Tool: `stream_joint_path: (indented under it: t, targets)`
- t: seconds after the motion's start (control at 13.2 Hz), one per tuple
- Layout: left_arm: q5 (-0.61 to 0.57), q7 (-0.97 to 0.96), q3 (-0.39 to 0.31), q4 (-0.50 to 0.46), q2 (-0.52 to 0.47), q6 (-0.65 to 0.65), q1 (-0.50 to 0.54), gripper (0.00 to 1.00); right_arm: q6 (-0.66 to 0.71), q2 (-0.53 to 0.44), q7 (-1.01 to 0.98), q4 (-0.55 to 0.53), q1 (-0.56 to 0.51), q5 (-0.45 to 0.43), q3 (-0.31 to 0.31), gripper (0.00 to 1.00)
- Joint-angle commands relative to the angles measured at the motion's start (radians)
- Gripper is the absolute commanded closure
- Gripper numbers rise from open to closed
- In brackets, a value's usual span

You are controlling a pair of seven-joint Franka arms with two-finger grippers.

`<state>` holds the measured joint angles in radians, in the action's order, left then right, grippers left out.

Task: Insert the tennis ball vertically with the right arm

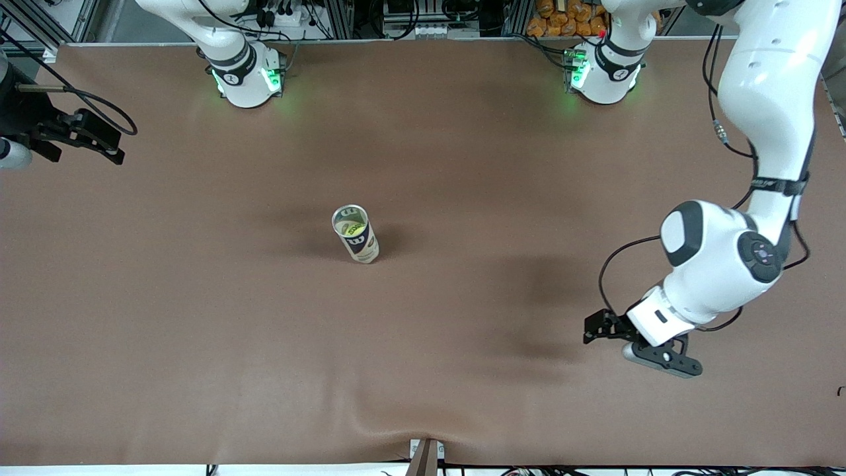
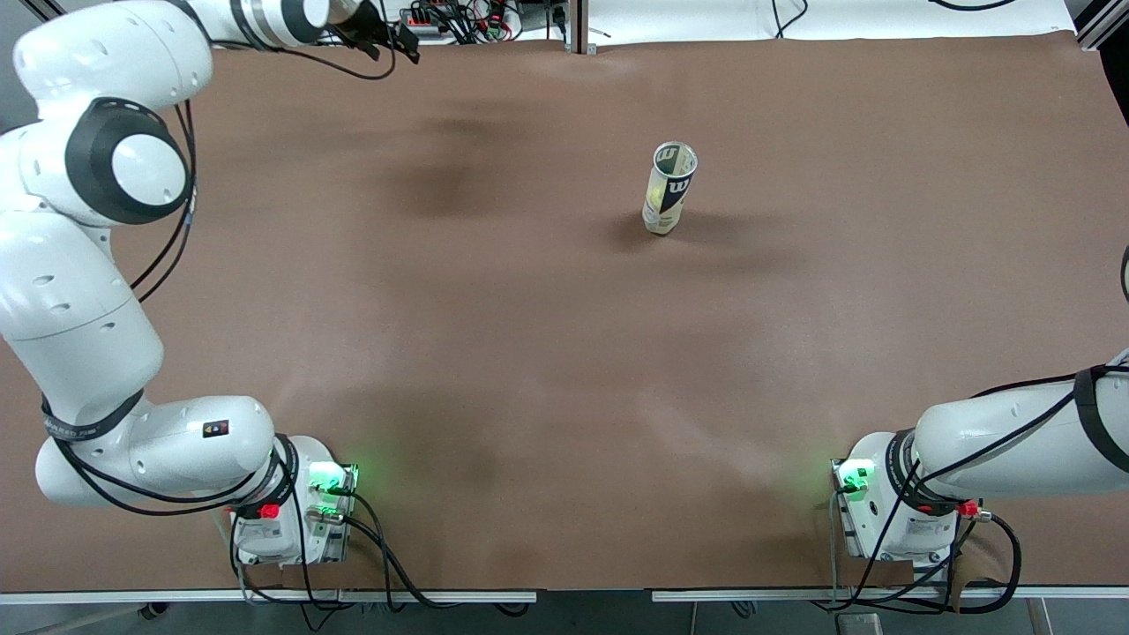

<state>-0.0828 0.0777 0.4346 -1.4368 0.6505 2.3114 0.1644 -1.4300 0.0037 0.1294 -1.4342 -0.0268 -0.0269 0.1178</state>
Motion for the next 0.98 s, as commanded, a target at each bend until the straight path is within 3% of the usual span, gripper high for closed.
stream_joint_path:
  t: [0.0,0.45,0.75,0.91]
  targets:
    - [-0.092,-0.022,-0.016,-0.016,-0.116,-0.148,0.001,0.0,-0.001,0.01,-0.007,0.023,-0.015,-0.002,0.01,0.0]
    - [-0.104,-0.041,-0.025,0.001,-0.273,-0.398,0.018,0.0,-0.02,0.01,-0.008,0.018,-0.015,-0.002,0.01,0.0]
    - [-0.097,-0.024,-0.258,-0.027,-0.442,-0.525,-0.123,0.0,-0.046,0.013,-0.008,0.017,-0.016,-0.002,0.01,0.0]
    - [-0.087,-0.032,-0.312,-0.028,-0.495,-0.642,-0.164,0.0,-0.046,0.018,-0.01,0.015,-0.035,0.001,0.01,0.0]
